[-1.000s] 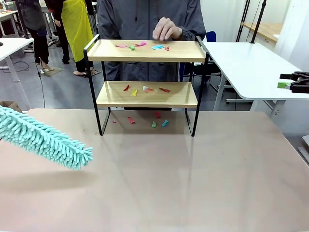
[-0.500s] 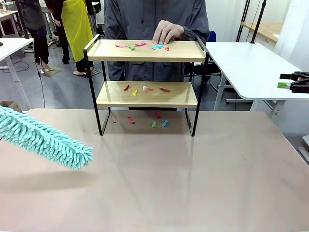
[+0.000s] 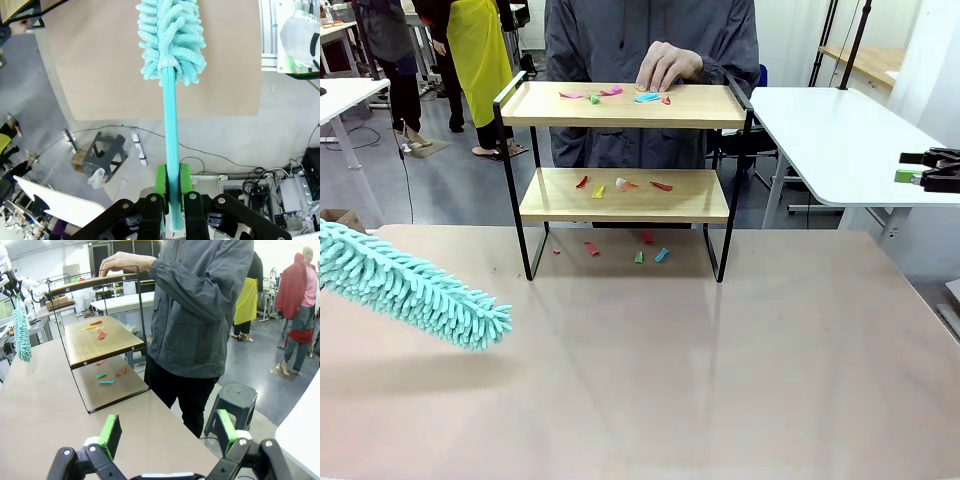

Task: Clean the shelf.
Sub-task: Clean the specific section of the Shelf indicated by the human with the Duster.

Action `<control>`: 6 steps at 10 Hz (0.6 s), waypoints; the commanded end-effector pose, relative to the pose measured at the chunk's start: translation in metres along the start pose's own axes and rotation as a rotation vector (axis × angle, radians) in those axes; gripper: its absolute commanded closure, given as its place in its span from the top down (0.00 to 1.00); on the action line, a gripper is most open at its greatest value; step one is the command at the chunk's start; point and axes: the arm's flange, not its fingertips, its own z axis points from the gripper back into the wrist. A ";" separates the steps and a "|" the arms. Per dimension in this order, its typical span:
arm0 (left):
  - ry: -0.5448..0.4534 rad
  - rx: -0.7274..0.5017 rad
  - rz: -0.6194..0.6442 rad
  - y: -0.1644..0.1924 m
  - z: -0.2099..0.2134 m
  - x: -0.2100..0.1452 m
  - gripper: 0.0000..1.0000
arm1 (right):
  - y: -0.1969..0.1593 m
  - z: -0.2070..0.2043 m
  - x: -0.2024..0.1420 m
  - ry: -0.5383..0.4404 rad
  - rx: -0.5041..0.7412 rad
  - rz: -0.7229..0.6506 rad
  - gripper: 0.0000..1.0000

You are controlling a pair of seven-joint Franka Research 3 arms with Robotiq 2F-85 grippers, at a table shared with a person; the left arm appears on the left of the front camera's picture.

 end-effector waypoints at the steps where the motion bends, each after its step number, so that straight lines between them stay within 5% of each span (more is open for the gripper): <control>1: 0.000 0.000 0.000 0.000 0.000 0.000 0.13 | 0.000 -0.001 0.002 0.002 -0.002 0.003 1.00; 6: -0.360 -0.015 0.147 0.006 0.122 0.050 0.13 | 0.000 -0.001 0.002 0.002 -0.002 0.003 1.00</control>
